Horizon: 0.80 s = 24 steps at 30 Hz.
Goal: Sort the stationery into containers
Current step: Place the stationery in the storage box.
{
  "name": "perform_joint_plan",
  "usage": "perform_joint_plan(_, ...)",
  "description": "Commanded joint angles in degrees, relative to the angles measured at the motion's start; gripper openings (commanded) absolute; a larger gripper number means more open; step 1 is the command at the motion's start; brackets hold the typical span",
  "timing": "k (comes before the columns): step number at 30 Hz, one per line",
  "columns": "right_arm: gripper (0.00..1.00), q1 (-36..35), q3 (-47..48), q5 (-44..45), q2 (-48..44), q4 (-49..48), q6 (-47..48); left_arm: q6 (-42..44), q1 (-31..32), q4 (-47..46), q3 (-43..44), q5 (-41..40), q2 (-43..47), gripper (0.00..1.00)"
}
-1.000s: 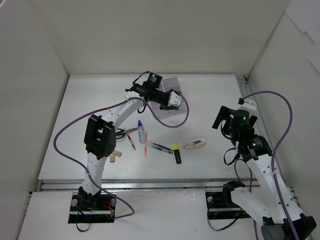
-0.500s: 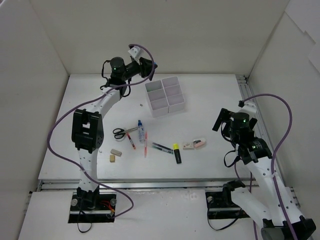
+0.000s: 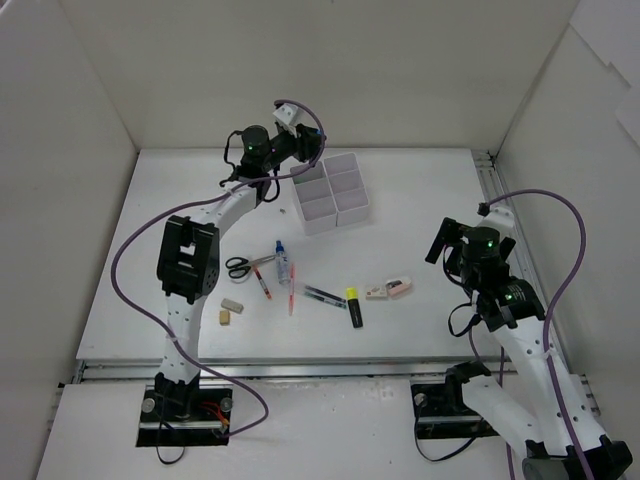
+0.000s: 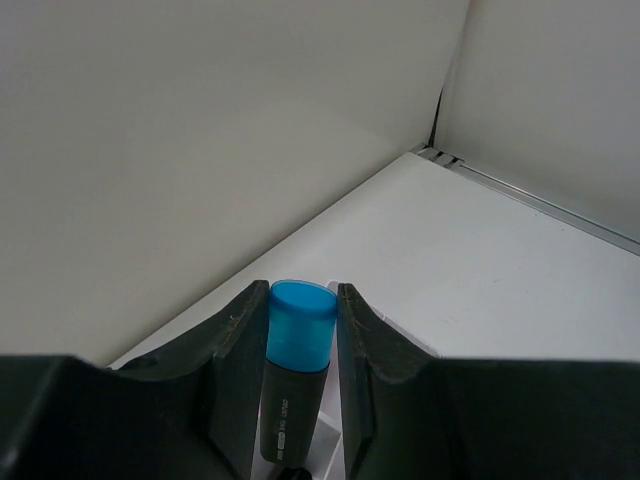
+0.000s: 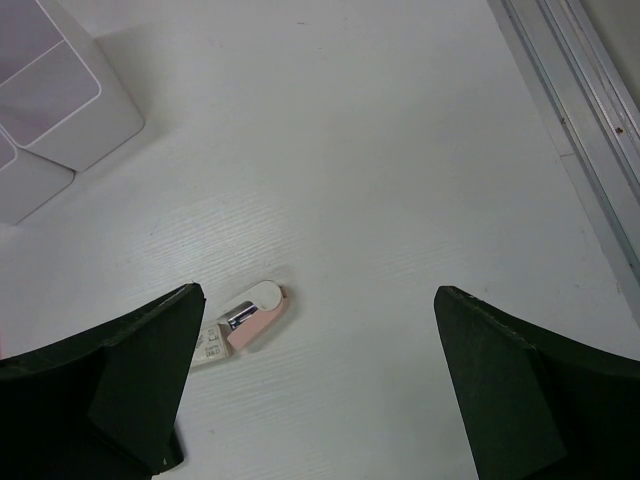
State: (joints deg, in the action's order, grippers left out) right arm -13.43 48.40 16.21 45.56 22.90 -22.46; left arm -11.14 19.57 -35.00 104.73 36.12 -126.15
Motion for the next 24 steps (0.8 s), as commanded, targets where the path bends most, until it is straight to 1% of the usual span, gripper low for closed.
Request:
perform_joint_plan(1, 0.98, 0.6, 0.9, 1.99, 0.85, -3.91, 0.48, 1.12, 0.2, -7.88, -0.65, -3.07, 1.52, 0.1)
perform_joint_plan(4, 0.98, 0.42, 0.9, 2.42, 1.11, -3.91, 0.75, 0.94, 0.2, -11.39, -4.6, -4.39, 1.78, 0.1)
perform_joint_plan(7, 0.98, 0.42, 0.82, 2.25, 0.85, -3.91, 0.92, 0.85, 0.2, -13.95, -6.55, -5.62, 1.43, 0.11)
perform_joint_plan(10, 0.98, 0.42, 0.55, 1.55, 0.41, -3.91, 1.36, 1.56, 0.2, -14.3, -6.03, -7.02, 0.55, 0.14)
perform_joint_plan(12, 0.98, 0.6, 0.38, 0.94, -0.12, -3.82, 1.8, 1.29, 0.2, -13.95, -5.5, -7.12, 0.2, 0.2)
perform_joint_plan(13, 0.98, 0.51, 0.29, -0.29, -0.3, -3.82, 1.89, 1.21, 0.2, -12.99, -5.5, -7.29, 0.55, 0.24)
perform_joint_plan(14, 0.98, 0.42, 0.29, -1.26, -0.56, -3.91, 2.15, 1.03, 0.2, -12.11, -5.59, -7.73, 1.07, 0.39)
perform_joint_plan(15, 0.98, 0.51, 0.29, -2.57, -0.65, -4.0, 3.03, -0.1, 0.2, -12.02, -6.11, -8.08, 2.38, 0.46)
perform_joint_plan(16, 0.98, 0.34, 0.38, -3.8, -0.39, -3.82, 3.21, -0.46, 0.2, -12.28, -7.85, -7.73, 3.35, 0.51)
perform_joint_plan(17, 0.98, 0.16, 0.46, -6.08, -0.12, -3.91, 3.38, -0.38, 0.2, -13.06, -9.18, -7.03, 4.5, 0.62)
perform_joint_plan(19, 0.98, -1.41, 0.81, -7.24, 1.54, -3.82, 4.0, -0.2, 0.73, -13.51, -13.21, -7.37, 8.78, 0.8)
perform_joint_plan(20, 0.98, -4.73, 0.82, -6.63, 2.42, -3.91, 3.91, 0.06, 1.25, -13.16, -14.45, -7.55, 10.55, 0.99)
perform_joint_plan(21, 0.98, -6.24, 0.99, -6.63, 4.6, -3.82, 4.0, 0.41, 1.26, -12.81, -15.86, -7.47, 12.05, 0.99)
perform_joint_plan(22, 0.98, -8.08, 1.51, -7.15, 6.19, -3.91, 3.83, 0.5, 1.95, -12.37, -18.39, -7.55, 15.72, 0.99)
perform_joint_plan(23, 0.98, -11.15, 1.78, -7.24, 7.69, -4.0, 3.48, 0.33, 1.96, -10.45, -19.72, -8.86, 17.67, 1.0)
perform_joint_plan(24, 0.98, -12.74, 2.31, -7.16, 10.92, -4.17, 2.86, -0.2, 2.48, -7.83, -20.43, -9.31, 21.78, 0.99)
